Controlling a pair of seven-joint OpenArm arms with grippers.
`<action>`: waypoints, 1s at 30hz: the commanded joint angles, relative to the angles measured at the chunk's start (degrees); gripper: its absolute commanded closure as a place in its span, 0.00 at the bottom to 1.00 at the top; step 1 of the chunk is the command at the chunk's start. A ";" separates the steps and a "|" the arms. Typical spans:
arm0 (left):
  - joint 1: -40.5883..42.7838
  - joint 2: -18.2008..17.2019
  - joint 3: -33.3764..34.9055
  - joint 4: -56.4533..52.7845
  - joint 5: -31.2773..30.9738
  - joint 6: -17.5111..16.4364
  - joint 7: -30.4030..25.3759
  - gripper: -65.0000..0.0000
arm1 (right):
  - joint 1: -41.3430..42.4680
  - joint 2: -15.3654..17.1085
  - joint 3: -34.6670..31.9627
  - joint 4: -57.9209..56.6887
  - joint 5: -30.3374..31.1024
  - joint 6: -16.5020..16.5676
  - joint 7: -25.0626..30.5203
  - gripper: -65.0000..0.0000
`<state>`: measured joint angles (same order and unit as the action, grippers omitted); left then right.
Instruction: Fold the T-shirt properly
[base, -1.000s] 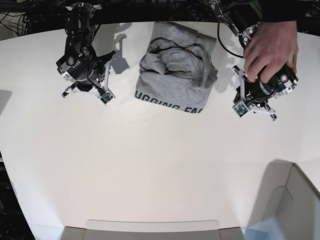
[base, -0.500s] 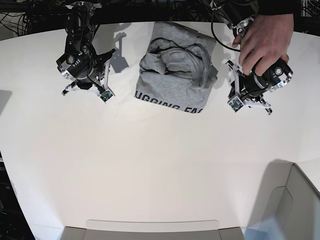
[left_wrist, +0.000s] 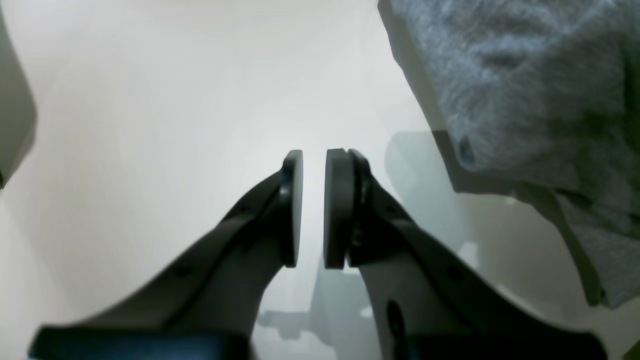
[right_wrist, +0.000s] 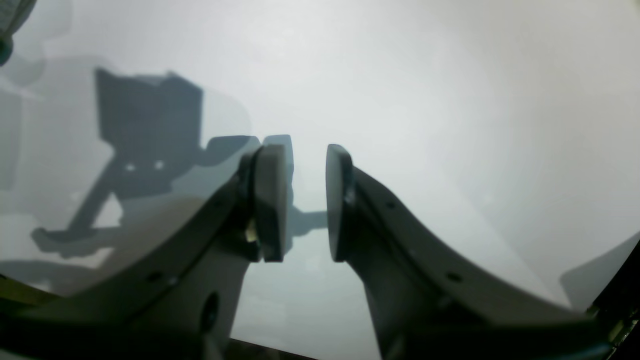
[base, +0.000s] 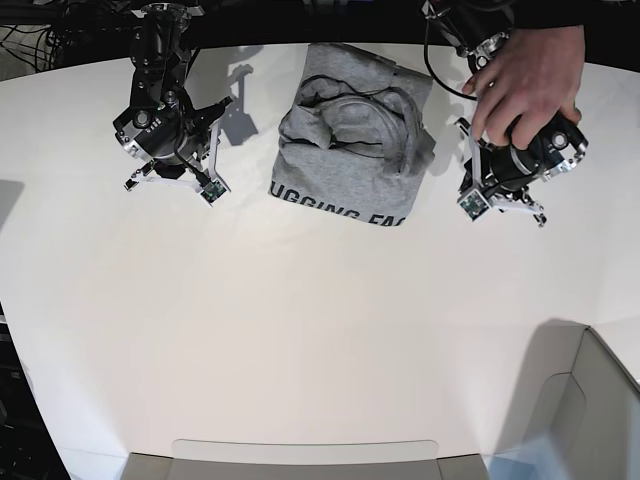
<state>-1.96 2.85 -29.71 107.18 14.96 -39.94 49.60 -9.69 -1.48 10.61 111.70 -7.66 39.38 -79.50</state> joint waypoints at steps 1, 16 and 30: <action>-0.11 -0.17 0.04 1.09 -0.76 -0.06 -0.59 0.88 | 0.68 -0.06 0.07 0.87 0.06 0.62 0.34 0.78; 2.09 -0.17 0.04 1.09 -0.76 -0.06 -0.59 0.88 | 0.68 -0.06 -0.19 0.87 0.06 0.62 0.34 0.78; 3.49 -0.08 -0.04 1.09 -0.76 -0.06 -0.59 0.88 | 0.59 0.02 -0.02 0.78 0.06 0.62 0.34 0.78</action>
<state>2.07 2.90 -29.71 107.15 14.96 -39.94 49.60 -9.69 -1.48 10.50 111.70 -7.66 39.38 -79.50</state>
